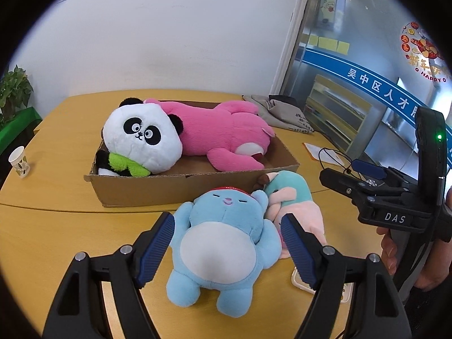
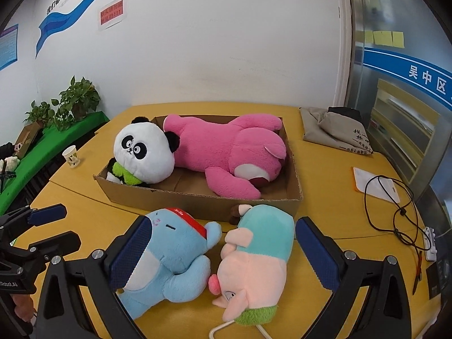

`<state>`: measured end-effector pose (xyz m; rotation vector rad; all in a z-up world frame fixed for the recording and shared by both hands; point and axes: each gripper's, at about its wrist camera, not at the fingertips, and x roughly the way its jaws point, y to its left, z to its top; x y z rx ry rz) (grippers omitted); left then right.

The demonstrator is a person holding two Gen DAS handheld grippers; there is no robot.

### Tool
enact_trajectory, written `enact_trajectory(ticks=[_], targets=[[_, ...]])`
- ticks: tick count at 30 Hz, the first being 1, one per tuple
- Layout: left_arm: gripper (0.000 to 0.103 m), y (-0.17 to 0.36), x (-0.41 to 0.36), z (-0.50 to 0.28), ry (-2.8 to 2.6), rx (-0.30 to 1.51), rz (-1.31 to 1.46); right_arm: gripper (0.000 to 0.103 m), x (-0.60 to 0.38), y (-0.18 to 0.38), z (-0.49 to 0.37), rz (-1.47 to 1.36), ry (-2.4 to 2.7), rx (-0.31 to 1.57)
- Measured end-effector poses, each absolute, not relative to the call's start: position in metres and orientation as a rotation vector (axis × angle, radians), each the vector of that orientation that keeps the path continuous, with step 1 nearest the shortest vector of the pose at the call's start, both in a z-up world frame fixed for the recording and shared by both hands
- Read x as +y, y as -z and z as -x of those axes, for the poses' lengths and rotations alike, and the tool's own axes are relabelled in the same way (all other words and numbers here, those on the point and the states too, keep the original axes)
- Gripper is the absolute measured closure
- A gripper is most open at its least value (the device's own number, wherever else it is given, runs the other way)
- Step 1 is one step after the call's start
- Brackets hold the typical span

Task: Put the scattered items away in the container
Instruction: 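Withdraw both grippers toward the light-blue plush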

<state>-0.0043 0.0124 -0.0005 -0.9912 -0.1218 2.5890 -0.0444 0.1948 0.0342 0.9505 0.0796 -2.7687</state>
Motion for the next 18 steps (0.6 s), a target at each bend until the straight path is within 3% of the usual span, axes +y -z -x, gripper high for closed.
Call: enact_trajectory(ticks=[18], targets=[[0.025,0.018,0.006,0.007,-2.530,-0.175,1.053,0.000,0.185,-0.016,0.043,-1.014,2.710,0.108]])
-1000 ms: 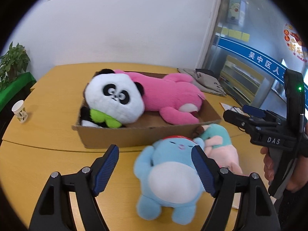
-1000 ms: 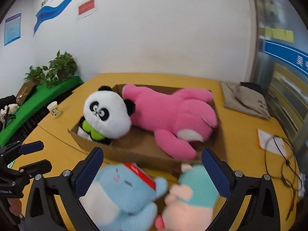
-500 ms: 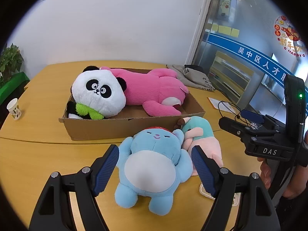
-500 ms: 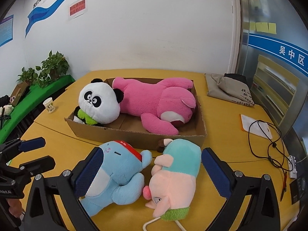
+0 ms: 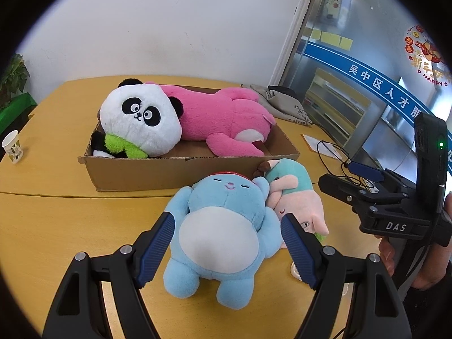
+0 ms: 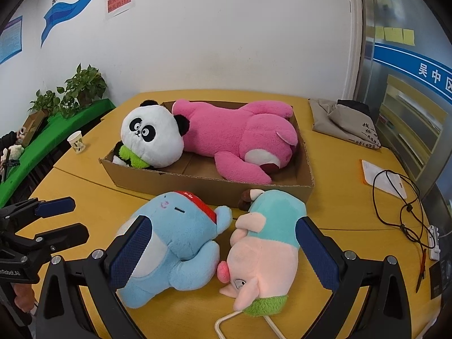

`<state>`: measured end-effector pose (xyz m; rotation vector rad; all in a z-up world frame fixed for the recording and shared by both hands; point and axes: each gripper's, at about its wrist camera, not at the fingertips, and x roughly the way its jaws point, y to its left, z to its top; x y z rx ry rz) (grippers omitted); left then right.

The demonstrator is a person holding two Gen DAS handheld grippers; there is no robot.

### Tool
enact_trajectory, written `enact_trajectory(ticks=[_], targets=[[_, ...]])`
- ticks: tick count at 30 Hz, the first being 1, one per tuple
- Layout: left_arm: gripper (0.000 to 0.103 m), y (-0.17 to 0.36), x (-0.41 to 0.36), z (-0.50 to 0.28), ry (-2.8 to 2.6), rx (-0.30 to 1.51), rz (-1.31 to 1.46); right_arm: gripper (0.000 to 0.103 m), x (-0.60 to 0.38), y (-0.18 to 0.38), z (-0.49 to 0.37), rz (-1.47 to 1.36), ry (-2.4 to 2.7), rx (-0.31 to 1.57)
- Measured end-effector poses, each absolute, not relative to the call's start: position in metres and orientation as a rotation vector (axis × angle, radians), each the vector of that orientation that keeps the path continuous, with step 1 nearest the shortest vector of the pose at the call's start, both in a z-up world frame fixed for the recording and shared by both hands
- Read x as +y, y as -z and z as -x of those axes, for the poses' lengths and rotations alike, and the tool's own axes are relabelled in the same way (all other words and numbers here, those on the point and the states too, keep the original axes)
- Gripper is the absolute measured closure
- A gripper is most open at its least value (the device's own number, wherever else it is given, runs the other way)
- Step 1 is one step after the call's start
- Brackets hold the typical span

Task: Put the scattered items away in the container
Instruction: 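Withdraw both grippers toward the light-blue plush, then close both grippers on the light-blue plush from either side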

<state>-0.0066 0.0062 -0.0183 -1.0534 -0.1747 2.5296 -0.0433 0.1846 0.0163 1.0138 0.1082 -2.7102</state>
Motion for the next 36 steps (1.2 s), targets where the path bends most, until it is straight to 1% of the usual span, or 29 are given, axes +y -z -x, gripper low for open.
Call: enact_trajectory(ticks=[14,21,26,31,33,36], targets=[[0.025,0.024,0.013,0.008,-2.474,-0.165,1.066,0.000,0.193,-0.011,0.040,-1.010,2.700,0.087],[0.025,0.034,0.012,0.020,-2.430,-0.142,1.105,0.000,0.193,0.008,0.030,-0.999,2.590,0.130],[0.025,0.055,0.012,0.039,-2.338,-0.157,1.141,0.000,0.160,0.033,0.019,-1.019,2.401,0.225],[0.025,0.093,0.003,0.065,-2.154,-0.271,1.184,0.000,0.131,0.054,0.008,-0.978,2.258,0.192],[0.025,0.100,0.002,0.073,-2.142,-0.270,1.187,0.000,0.123,0.060,0.004,-0.942,2.229,0.190],[0.025,0.105,0.002,0.082,-2.127,-0.240,1.191,0.000,0.107,0.067,0.004,-0.924,2.222,0.247]])
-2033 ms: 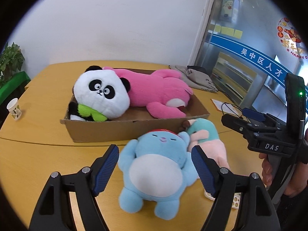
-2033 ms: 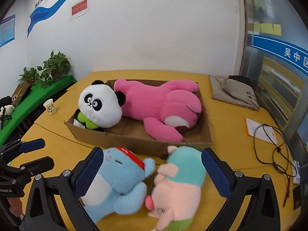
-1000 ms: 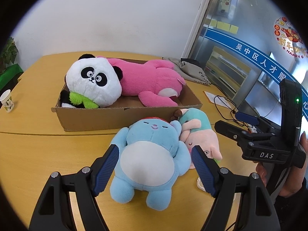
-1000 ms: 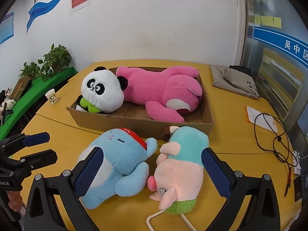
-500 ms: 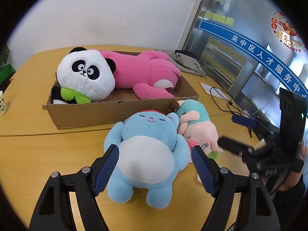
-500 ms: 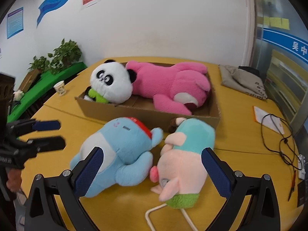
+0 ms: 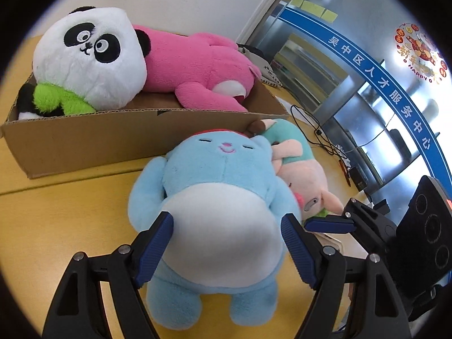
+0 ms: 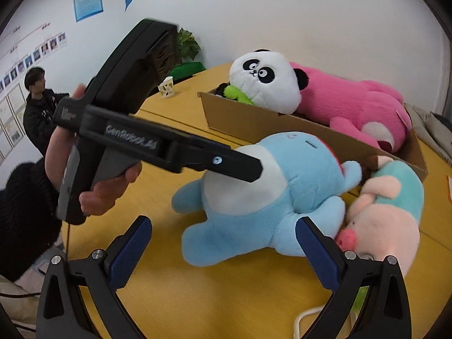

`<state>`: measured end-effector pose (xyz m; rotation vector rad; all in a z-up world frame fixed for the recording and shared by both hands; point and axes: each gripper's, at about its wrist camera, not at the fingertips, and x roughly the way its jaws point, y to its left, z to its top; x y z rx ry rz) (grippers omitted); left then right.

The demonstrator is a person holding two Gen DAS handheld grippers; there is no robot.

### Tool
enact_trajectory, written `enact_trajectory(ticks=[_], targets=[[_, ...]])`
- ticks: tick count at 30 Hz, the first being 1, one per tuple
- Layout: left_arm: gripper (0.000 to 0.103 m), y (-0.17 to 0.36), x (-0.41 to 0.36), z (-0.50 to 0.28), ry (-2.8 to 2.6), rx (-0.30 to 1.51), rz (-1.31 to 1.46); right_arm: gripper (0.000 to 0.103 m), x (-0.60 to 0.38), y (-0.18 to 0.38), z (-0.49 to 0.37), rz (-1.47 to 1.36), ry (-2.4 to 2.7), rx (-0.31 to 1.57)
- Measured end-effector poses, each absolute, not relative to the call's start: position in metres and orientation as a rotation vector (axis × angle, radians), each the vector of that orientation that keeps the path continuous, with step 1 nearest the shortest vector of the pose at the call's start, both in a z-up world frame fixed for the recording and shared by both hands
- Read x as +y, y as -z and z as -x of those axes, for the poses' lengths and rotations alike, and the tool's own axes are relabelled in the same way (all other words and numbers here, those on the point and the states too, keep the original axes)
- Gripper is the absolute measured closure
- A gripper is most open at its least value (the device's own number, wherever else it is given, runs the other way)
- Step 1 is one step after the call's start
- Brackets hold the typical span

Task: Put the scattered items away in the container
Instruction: 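Close both grippers on the light-blue plush from either side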

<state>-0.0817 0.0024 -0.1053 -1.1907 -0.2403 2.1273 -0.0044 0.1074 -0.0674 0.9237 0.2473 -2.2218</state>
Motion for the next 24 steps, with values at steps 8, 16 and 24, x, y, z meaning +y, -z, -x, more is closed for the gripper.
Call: enact_trajectory(ticks=[8,16,24], targets=[[0.027,0.108,0.013,0.061,-2.095,-0.076,1.216,0.012,0.077,0.102,0.034,-0.996,2.283,0.431],[0.037,0.103,-0.006,0.018,-2.041,-0.203,1.171,0.023,0.101,0.105,0.019,-0.967,2.168,0.439],[0.034,0.093,-0.009,0.026,-2.097,-0.080,1.161,0.024,0.120,0.106,0.004,-0.987,2.053,0.426]])
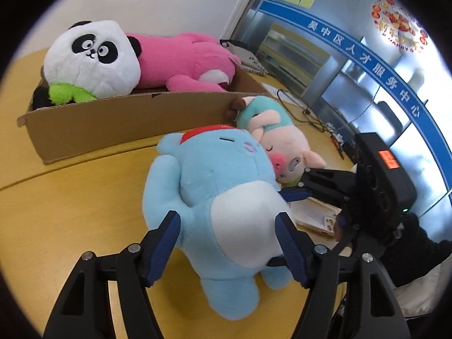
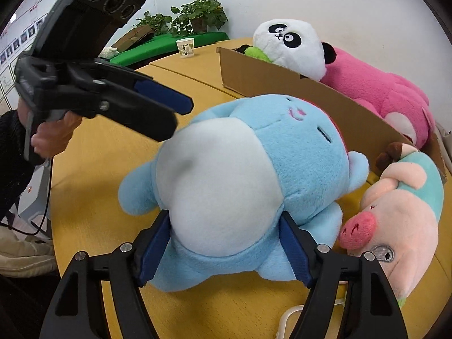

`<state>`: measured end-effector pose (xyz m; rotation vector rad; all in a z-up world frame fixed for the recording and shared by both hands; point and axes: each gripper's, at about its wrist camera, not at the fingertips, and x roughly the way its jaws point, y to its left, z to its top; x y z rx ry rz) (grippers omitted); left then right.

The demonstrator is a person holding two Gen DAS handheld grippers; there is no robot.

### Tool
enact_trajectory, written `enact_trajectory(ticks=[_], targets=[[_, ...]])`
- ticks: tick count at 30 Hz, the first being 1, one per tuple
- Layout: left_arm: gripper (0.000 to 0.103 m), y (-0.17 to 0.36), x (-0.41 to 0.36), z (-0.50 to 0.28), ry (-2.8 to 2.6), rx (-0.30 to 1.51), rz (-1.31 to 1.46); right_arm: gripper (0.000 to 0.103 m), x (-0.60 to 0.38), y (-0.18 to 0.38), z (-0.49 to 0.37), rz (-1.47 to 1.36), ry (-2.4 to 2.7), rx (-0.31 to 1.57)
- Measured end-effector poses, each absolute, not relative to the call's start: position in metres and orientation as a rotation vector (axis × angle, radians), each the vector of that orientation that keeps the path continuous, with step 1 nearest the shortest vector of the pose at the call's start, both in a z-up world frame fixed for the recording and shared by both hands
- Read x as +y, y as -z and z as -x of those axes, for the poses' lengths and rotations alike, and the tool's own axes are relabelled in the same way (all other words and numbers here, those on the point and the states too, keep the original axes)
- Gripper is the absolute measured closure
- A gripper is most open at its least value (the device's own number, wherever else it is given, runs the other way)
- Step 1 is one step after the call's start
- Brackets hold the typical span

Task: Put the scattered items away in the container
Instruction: 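Close both grippers on the light-blue plush from either side, then lift the light-blue plush with both grippers and carry it over the box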

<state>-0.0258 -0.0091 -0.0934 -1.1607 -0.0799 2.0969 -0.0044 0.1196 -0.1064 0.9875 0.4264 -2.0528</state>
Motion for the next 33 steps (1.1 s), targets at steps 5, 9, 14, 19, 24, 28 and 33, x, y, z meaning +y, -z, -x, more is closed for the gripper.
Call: enact_trajectory(ticks=[5,9,14,19,24,28,33], targets=[[0.023,0.104,0.014,0.024,-2.013,0.109,1.126,0.021,0.113,0.110,0.003,-0.981,2.032,0.491],[0.023,0.111,0.018,0.023,-1.987,0.146,1.146,0.018,0.110,0.114,0.006,-0.981,2.021,0.521],[0.031,0.115,0.005,0.030,-1.948,0.025,1.182,0.018,0.108,0.116,0.006,-0.963,2.062,0.485],[0.046,0.107,0.000,0.027,-1.962,-0.044,1.174,0.024,0.100,0.110,-0.001,-0.948,2.116,0.526],[0.049,0.083,-0.006,0.024,-2.014,-0.082,1.114,0.031,0.098,0.093,-0.006,-0.893,2.157,0.487],[0.049,0.042,-0.005,0.026,-2.066,-0.038,1.018,0.031,0.096,0.065,-0.007,-0.825,2.189,0.490],[0.060,-0.035,-0.004,0.042,-2.138,0.003,0.796,0.031,0.093,0.012,0.006,-0.678,2.252,0.554]])
